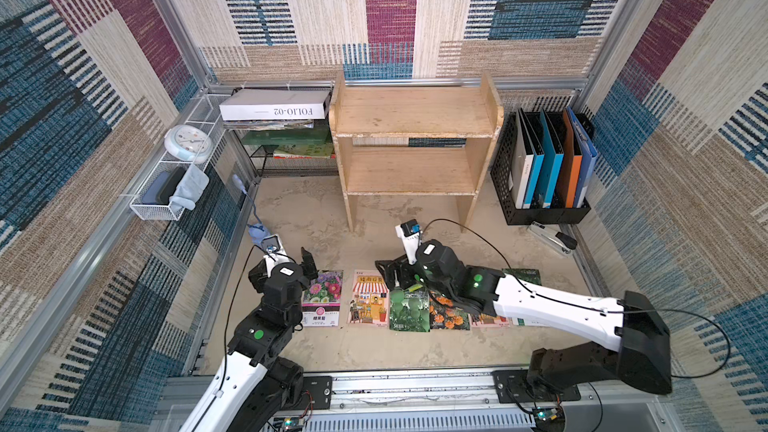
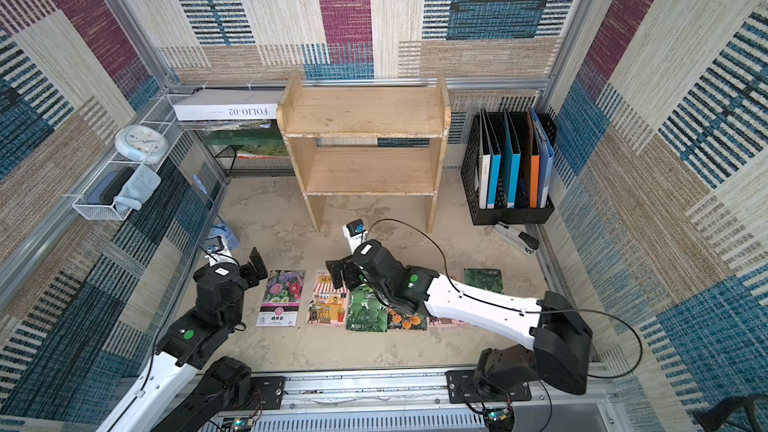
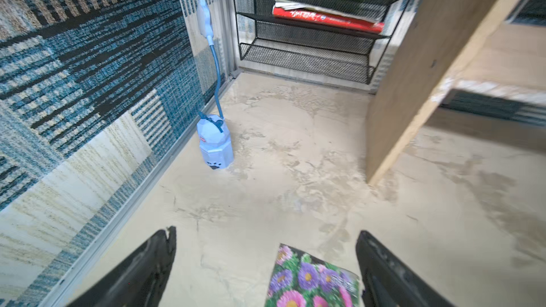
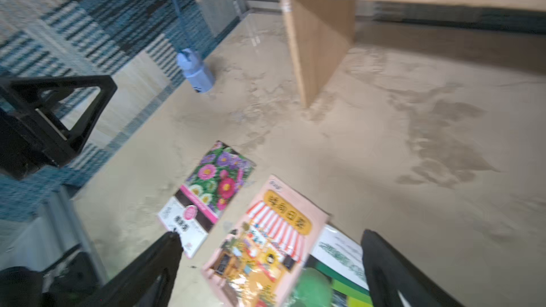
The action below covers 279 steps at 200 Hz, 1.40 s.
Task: Take the seed bag off the shelf
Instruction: Place the seed packet at the center of the board, then reset both arms
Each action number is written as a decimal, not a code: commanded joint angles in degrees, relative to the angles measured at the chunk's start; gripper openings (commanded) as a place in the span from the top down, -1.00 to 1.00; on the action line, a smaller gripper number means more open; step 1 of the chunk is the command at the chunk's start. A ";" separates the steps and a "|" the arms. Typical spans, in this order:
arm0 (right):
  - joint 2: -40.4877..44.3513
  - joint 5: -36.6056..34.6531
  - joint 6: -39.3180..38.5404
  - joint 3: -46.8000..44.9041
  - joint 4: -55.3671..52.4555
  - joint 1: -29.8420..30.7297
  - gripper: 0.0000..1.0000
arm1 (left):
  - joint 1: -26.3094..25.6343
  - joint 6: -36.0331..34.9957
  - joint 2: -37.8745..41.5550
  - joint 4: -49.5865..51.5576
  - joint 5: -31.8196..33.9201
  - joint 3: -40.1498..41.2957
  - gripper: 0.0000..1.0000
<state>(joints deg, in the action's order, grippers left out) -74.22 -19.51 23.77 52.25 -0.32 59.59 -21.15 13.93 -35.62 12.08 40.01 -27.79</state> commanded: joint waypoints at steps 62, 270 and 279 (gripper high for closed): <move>33.86 -7.34 -12.94 -19.16 -0.54 -19.42 -0.99 | 11.52 -8.89 -20.16 -46.51 -9.82 15.00 -0.98; 0.37 14.80 -25.67 -48.38 77.90 -58.71 -0.95 | 21.31 -15.96 -51.02 -53.59 -40.59 2.41 -0.99; -2.25 15.25 -25.87 -46.96 77.95 -58.81 -0.95 | 21.44 -15.59 -50.90 -53.13 -40.33 2.20 -0.99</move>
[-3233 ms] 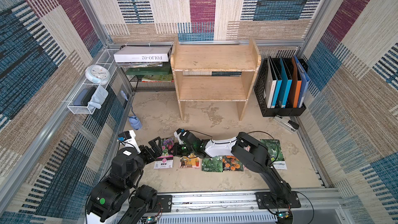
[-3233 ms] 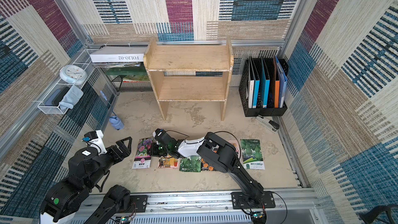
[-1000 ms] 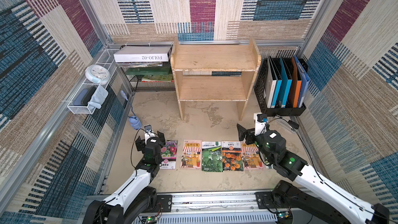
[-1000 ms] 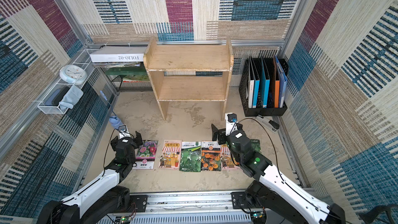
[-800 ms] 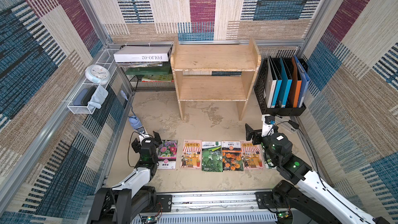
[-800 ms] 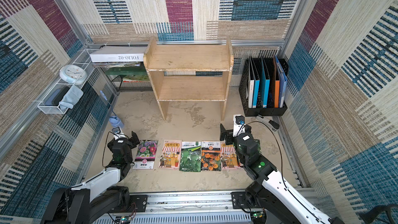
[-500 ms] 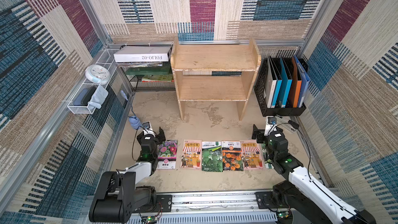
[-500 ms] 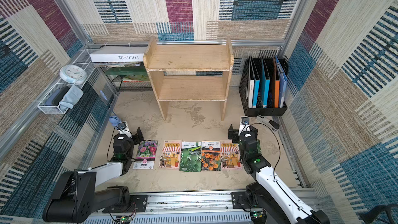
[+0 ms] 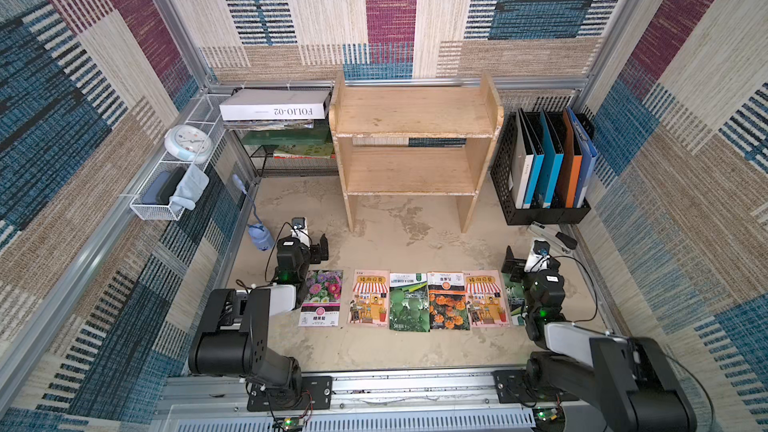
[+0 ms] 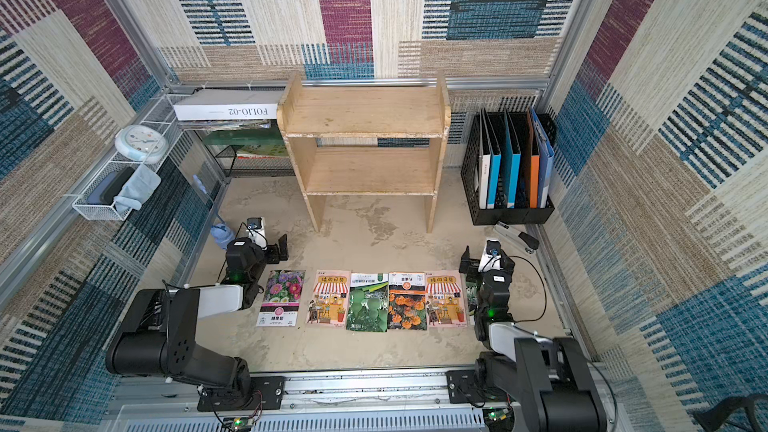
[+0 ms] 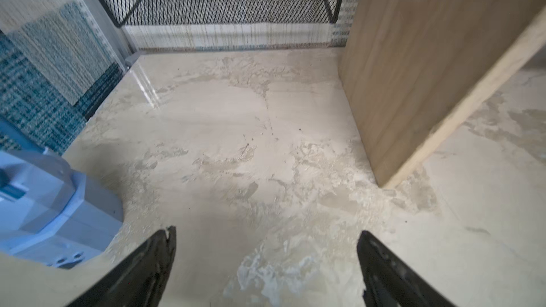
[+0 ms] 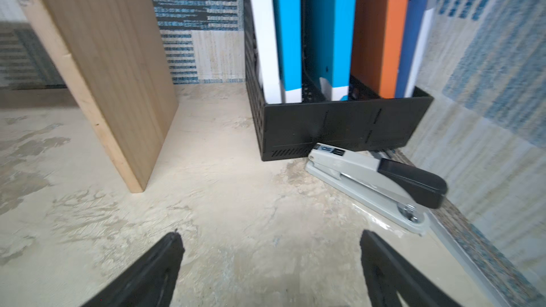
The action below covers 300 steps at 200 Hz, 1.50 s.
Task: Take the seed bag off the shelf
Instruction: Reset both arms
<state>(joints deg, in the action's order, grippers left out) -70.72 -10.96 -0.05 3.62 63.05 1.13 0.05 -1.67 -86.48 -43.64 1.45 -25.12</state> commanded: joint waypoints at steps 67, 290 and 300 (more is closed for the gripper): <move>-16.90 14.25 0.31 11.96 4.64 -4.47 -0.96 | 0.73 1.38 -0.71 4.61 -0.03 -1.86 -0.99; -15.82 15.69 -1.27 12.48 2.08 -4.47 -0.99 | 0.73 1.39 -0.56 4.61 -0.05 -1.86 -0.99; -15.77 15.71 -1.22 12.51 2.08 -4.51 -0.99 | 0.74 1.41 -0.57 4.61 -0.09 -1.86 -0.99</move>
<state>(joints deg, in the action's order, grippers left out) -86.67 4.58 -1.04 16.16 64.55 -3.42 0.67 -0.36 -87.13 -39.59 1.69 -26.70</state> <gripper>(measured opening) 0.997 0.994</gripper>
